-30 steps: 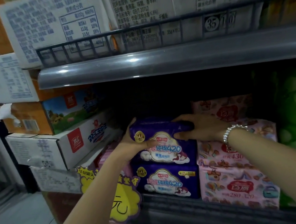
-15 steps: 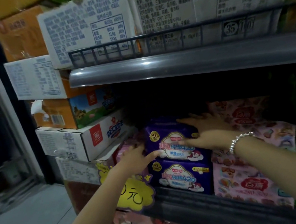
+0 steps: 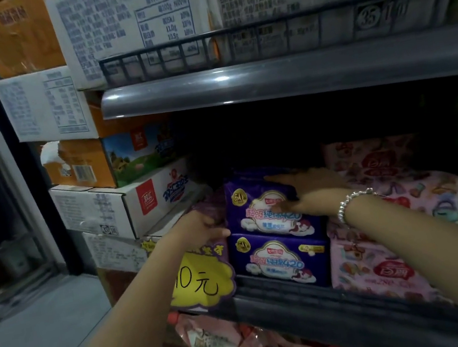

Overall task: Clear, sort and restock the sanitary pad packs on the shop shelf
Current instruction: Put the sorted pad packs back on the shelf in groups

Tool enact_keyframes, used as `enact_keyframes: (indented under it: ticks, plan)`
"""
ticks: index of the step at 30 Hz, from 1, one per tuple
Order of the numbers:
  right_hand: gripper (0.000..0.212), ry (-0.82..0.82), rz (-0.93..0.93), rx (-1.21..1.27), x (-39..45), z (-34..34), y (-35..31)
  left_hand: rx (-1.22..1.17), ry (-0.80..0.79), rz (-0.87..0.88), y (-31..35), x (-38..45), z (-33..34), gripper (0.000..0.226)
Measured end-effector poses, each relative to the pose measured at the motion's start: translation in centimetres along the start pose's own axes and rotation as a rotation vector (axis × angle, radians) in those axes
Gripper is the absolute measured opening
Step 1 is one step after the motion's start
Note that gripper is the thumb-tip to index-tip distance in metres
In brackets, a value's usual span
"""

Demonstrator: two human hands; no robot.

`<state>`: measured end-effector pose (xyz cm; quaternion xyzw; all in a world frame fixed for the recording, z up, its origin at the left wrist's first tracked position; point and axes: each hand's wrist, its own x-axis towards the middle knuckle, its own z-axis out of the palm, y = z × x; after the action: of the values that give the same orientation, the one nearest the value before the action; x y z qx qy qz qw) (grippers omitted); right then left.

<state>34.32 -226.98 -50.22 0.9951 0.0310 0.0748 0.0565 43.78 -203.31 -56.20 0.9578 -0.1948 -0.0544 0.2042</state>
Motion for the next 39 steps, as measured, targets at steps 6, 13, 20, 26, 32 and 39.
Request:
enact_keyframes:
  ticks: [6,13,20,26,32,39]
  plan:
    - [0.077,-0.027,-0.006,-0.060,-0.3,-0.4,-0.1,-0.064,0.003,0.007,0.9,-1.4,-1.4,0.072]
    - [0.072,0.562,0.200,-0.100,-6.0,1.4,0.8,0.083,0.291,0.281,5.8,-4.0,1.0,0.128]
    - [0.076,0.559,0.348,-0.162,-9.8,4.9,4.5,0.525,0.429,0.544,12.7,-2.3,4.9,0.124]
    - [0.073,0.500,0.206,-0.176,-10.4,4.3,5.9,0.366,0.354,0.498,14.3,-1.9,5.6,0.112]
    - [0.090,0.604,0.124,-0.271,-13.7,3.9,8.7,0.352,0.376,0.722,18.8,-3.4,6.5,0.117]
    - [0.113,0.492,0.121,-0.227,-14.2,4.5,9.4,0.412,0.461,0.752,19.4,-1.6,8.6,0.120]
